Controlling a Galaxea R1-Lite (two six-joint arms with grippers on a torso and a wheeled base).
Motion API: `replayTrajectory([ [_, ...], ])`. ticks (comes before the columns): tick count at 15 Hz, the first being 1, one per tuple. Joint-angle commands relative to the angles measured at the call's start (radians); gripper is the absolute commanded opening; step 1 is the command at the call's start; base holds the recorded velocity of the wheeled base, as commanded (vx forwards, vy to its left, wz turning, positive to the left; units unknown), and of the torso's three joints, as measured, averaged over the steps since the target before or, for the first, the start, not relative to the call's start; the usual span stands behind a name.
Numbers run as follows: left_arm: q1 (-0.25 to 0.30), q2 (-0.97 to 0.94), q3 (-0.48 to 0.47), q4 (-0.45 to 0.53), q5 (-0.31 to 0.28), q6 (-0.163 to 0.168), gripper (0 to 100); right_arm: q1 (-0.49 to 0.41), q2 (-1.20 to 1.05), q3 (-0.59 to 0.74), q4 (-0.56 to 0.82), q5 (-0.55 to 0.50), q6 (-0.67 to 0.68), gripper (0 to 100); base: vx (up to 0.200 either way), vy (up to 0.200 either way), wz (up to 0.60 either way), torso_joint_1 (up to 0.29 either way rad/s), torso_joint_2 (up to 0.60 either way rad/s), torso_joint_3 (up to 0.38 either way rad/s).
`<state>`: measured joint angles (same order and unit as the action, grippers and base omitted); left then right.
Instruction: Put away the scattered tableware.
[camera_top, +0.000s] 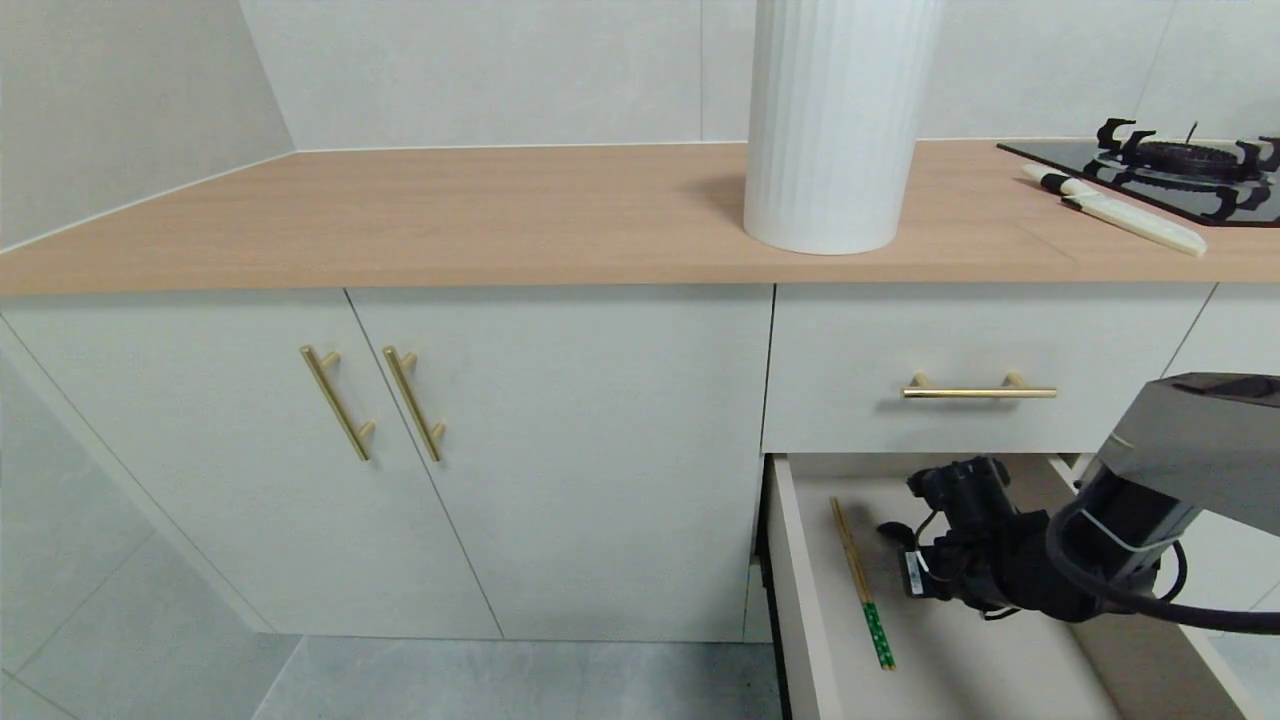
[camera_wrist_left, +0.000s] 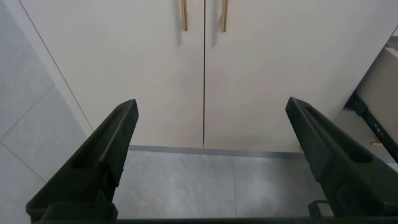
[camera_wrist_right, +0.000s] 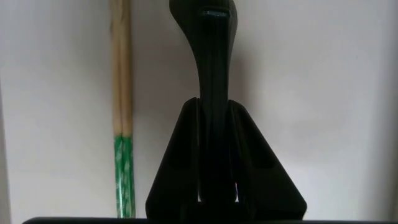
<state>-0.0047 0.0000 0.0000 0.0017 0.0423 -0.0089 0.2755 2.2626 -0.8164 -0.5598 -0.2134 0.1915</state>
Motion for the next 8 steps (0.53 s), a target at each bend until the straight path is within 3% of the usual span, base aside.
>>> replayTrajectory([
  [1, 0.000, 0.000, 0.000, 0.000, 0.001, 0.000, 100, 0.001, 0.023, 0.002, -0.002, 0.000, 0.000, 0, 0.000, 0.000, 0.00, 0.000, 0.00, 0.000],
  [8, 0.000, 0.000, 0.000, 0.000, 0.001, 0.000, 100, -0.006, 0.034, 0.003, -0.017, -0.003, -0.001, 0, 0.000, 0.000, 0.00, 0.000, 0.00, 0.000],
])
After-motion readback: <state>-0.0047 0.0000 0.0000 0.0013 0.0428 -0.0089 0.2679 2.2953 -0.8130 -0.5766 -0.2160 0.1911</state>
